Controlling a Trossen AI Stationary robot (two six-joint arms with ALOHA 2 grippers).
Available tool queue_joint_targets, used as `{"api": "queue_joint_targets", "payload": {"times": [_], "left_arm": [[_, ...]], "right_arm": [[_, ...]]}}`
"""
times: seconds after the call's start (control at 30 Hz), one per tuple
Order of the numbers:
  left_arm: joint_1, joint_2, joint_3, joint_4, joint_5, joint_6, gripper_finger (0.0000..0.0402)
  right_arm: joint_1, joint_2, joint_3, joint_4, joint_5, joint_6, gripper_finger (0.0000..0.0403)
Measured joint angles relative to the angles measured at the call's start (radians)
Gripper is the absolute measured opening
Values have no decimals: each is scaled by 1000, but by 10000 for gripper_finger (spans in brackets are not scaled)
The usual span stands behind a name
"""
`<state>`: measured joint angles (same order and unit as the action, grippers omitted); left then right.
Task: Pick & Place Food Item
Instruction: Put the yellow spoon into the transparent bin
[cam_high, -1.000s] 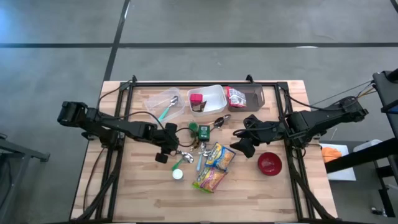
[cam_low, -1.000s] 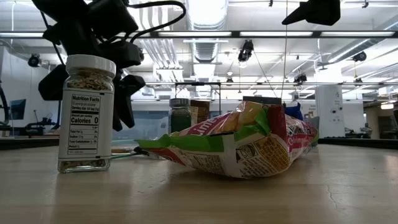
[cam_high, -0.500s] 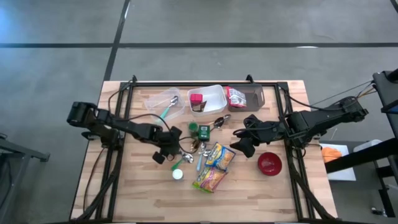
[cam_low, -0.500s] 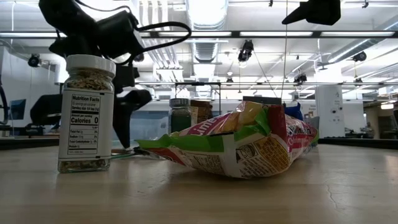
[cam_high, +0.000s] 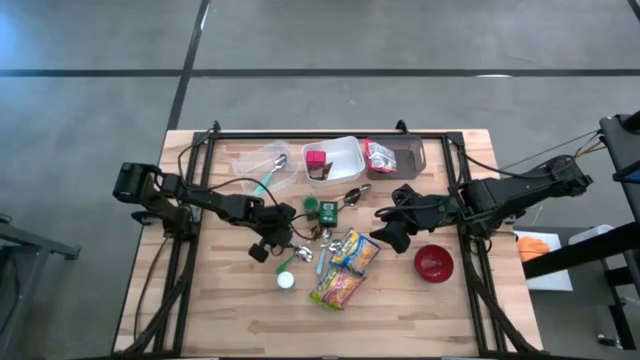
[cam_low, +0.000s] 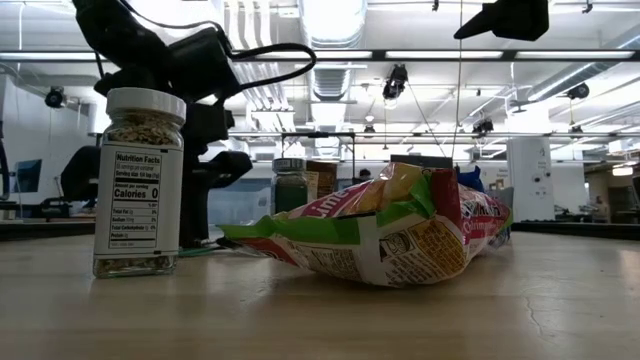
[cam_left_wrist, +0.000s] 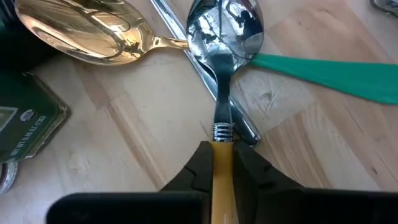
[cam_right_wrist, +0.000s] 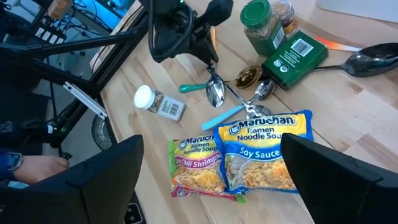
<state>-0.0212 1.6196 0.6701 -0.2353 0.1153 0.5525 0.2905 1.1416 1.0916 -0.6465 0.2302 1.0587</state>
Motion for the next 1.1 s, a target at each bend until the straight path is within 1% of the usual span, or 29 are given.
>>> {"api": "queue_joint_targets", "payload": {"times": [0.47,0.77,1.1], "left_arm": [[5,-22,14,-33,-11,-63,20],[5,-110,22,-110,-17,-116,20],[5,-247,24,-114,-6,-200,20]], "right_arm": [[0,0,0,0,-3,-3,375],[0,0,0,-1,-3,-8,375],[0,0,0,0,-3,-15,375]]}}
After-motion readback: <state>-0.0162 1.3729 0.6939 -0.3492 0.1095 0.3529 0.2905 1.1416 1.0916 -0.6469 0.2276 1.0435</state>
